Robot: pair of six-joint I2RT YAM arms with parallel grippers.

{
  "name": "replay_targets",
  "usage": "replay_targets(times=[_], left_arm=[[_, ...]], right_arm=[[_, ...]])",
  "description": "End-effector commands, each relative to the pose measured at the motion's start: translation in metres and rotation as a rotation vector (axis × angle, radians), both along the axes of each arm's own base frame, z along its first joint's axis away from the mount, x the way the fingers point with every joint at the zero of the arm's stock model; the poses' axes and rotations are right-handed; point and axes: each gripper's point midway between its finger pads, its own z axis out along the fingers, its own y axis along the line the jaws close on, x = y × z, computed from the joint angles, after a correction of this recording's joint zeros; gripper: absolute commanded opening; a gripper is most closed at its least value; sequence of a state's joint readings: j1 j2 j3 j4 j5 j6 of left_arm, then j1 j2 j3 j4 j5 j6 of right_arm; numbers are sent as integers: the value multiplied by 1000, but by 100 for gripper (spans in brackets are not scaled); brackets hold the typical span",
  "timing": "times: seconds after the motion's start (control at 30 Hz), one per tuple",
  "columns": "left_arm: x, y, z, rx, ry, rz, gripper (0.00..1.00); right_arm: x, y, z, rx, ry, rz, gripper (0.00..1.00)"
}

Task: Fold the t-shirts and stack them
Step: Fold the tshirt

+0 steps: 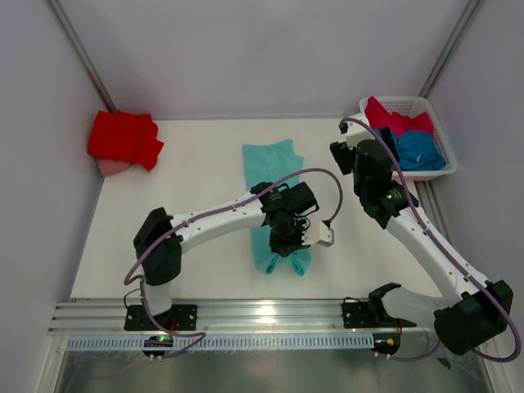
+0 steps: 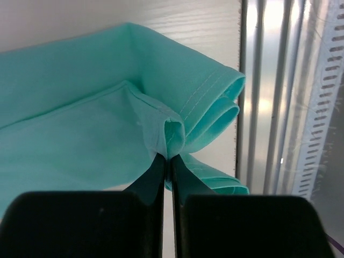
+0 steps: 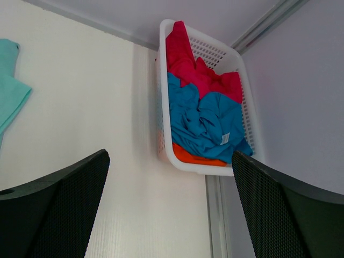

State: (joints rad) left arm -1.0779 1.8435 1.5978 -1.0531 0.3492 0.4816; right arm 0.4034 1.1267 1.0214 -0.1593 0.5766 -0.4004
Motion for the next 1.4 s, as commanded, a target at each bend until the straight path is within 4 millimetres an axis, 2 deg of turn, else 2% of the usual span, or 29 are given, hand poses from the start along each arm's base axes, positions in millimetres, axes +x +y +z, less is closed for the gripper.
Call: replay_targets(times=[0.0, 0.03, 0.13, 0.17, 0.27, 0.37, 0.57, 0.8, 1.1, 1.27, 1.37], left_arm=[[29, -17, 5, -63, -28, -43, 0], [35, -17, -3, -45, -19, -42, 0], [60, -22, -4, -58, -59, -37, 0], [67, -23, -11, -44, -66, -34, 0], [97, -28, -9, -69, -105, 2, 0], [136, -27, 8, -117, -139, 83, 0], [180, -15, 24, -149, -219, 165, 0], [199, -5, 24, -163, -237, 210, 0], [212, -4, 0, -143, -215, 241, 0], [228, -1, -19, -133, -212, 288, 0], [238, 1, -23, -133, -223, 315, 0]], right_arm=[[0, -2, 23, 30, -57, -14, 99], [0, -4, 22, 23, -54, -20, 99], [-3, -6, 18, 11, -50, -26, 99], [-4, -7, 17, 9, -47, -24, 99], [-7, -9, 12, -9, -38, -31, 99], [-7, -11, 11, -17, -35, -34, 99], [-3, -7, 0, -5, -12, -26, 99], [3, -2, -11, -10, 6, -9, 99], [3, 4, -14, 20, 27, 13, 99], [1, 3, -14, 17, 37, 11, 100], [1, 2, -15, 13, 39, 7, 99]])
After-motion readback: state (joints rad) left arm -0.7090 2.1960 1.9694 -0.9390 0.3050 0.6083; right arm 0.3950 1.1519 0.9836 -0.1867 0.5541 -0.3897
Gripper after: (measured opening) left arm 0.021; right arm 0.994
